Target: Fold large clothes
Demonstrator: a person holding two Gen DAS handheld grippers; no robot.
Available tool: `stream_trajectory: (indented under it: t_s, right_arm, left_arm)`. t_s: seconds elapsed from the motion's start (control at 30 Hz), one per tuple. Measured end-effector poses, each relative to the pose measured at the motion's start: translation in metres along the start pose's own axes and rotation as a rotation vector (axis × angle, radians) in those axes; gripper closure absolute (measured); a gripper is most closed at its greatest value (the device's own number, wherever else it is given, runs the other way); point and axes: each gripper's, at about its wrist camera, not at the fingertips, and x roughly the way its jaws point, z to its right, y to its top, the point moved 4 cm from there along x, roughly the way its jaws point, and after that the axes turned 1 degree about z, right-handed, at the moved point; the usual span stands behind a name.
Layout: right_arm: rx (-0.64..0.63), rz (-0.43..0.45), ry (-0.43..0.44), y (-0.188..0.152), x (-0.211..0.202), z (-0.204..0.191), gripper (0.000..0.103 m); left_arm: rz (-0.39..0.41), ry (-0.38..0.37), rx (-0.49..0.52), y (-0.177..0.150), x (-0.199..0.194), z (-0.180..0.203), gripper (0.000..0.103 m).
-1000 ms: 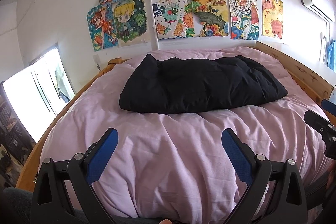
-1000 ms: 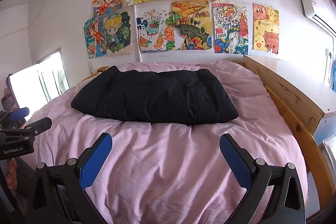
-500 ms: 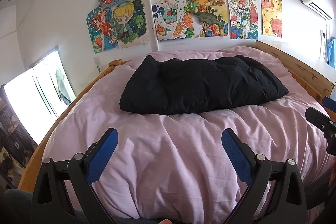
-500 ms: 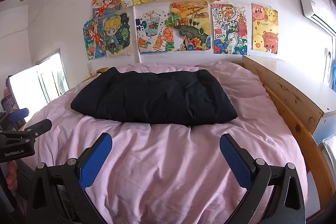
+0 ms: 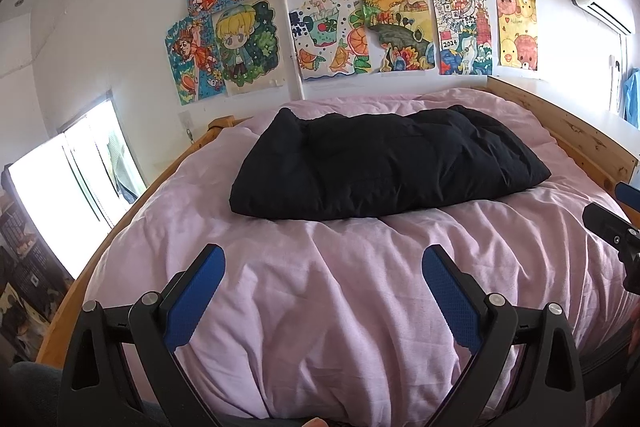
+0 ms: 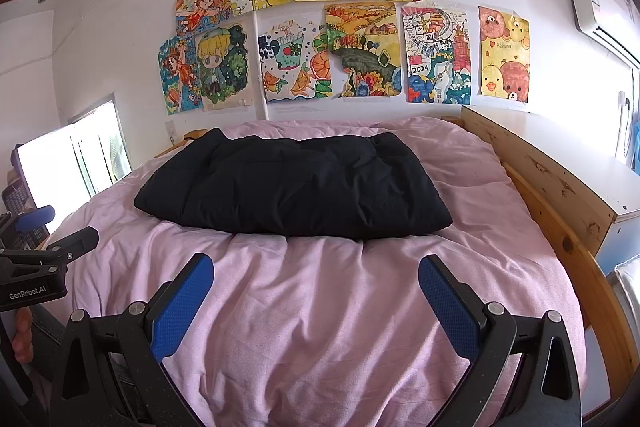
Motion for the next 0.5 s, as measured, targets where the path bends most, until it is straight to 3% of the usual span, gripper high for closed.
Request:
stream_trajectory:
  t_s: [0.5]
  right_arm:
    - [0.001,0.001,0.001,-0.0004,0.0001,0.0005,0.000]
  left_arm:
    - [0.001,0.001,0.004,-0.0005,0.0006,0.0003,0.006]
